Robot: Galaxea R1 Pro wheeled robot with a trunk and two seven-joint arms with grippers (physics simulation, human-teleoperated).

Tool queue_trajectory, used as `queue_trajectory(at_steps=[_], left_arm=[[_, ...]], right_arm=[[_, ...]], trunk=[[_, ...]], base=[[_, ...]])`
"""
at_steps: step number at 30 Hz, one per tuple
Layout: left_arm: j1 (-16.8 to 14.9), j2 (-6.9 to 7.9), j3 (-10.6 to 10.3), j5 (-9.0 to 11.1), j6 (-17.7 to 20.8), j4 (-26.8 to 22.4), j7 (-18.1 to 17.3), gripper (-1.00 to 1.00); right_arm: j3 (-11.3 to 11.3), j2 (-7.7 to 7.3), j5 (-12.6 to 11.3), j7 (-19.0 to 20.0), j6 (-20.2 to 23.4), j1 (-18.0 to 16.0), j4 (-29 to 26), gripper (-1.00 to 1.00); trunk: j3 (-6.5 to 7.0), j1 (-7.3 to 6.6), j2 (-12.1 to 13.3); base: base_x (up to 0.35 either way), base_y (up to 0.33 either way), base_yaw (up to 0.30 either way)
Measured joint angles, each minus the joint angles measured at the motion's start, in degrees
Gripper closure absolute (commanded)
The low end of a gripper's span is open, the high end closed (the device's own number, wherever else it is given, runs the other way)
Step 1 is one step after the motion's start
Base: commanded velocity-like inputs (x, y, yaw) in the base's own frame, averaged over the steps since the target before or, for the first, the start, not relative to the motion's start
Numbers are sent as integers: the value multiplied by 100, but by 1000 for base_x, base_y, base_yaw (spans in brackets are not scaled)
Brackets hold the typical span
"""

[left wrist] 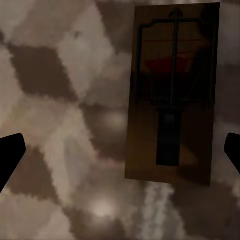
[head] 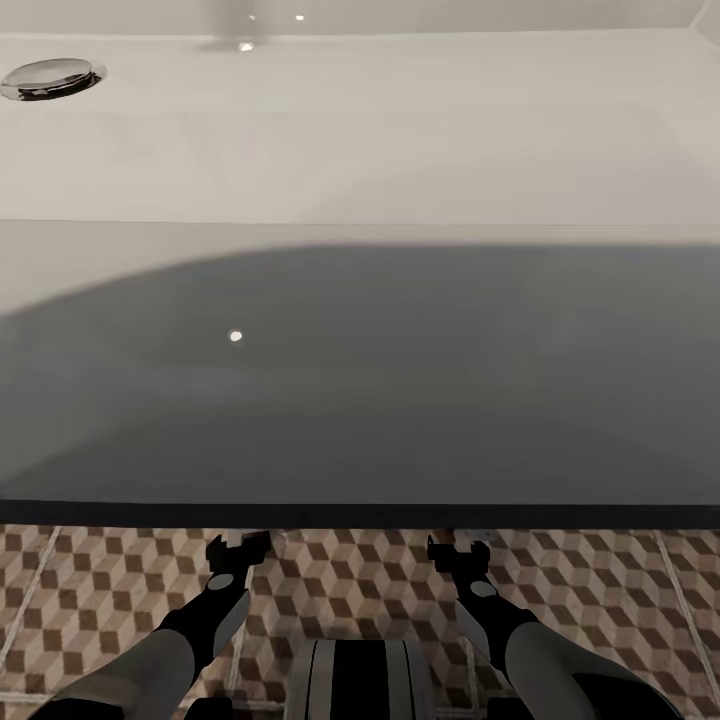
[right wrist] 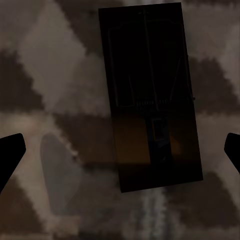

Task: Take the four mousetraps from the cabinet in the bathroom and place them on the bathroom floor. Make sure all four end up on the same floor surface, and ensure that at least two of them are either under or directly next to the same bathroom sink.

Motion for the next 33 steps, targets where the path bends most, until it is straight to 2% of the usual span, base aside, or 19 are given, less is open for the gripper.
queue_trajectory(at_steps=[33], left_arm=[[1,-8,-25,-28,-59,-26,-2,-100]], right_arm=[[0,0,-2,0,0,0,0,-100]], trunk=[[0,0,0]], base=[[0,0,0]])
